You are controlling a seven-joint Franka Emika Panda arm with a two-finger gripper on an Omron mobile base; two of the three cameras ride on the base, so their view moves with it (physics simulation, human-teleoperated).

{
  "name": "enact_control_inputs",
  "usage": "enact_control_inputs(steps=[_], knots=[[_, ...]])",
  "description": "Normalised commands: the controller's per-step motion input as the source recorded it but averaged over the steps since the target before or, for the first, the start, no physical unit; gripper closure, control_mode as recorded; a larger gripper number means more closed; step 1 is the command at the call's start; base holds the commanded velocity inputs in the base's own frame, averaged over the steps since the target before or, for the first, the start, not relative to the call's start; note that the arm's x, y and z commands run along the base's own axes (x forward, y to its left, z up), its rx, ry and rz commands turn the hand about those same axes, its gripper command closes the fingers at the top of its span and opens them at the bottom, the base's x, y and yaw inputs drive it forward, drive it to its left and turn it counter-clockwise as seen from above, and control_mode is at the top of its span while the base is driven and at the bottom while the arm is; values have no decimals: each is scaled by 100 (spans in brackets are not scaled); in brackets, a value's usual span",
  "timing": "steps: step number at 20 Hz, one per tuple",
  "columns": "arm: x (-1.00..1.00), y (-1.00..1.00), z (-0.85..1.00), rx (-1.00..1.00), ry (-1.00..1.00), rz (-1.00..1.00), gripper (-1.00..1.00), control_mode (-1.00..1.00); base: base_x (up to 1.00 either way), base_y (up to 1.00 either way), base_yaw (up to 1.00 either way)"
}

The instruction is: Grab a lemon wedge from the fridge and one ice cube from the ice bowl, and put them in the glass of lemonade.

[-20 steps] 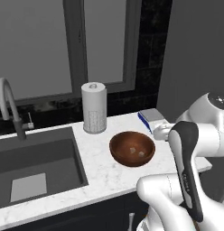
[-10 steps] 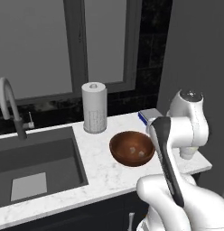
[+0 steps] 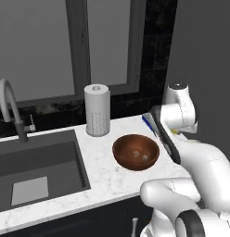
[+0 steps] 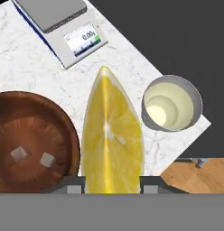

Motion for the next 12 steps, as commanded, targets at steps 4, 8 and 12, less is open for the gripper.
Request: enact_control_inputs(steps=[4,8,12], knots=[[79,-84,-69,0,23,-4,100,-100,0,0,0],[25,-78,-75,1,22,-9,100,-100,0,0,0],[0,-55,-62,7,11,-10,100,-100,0,0,0]])
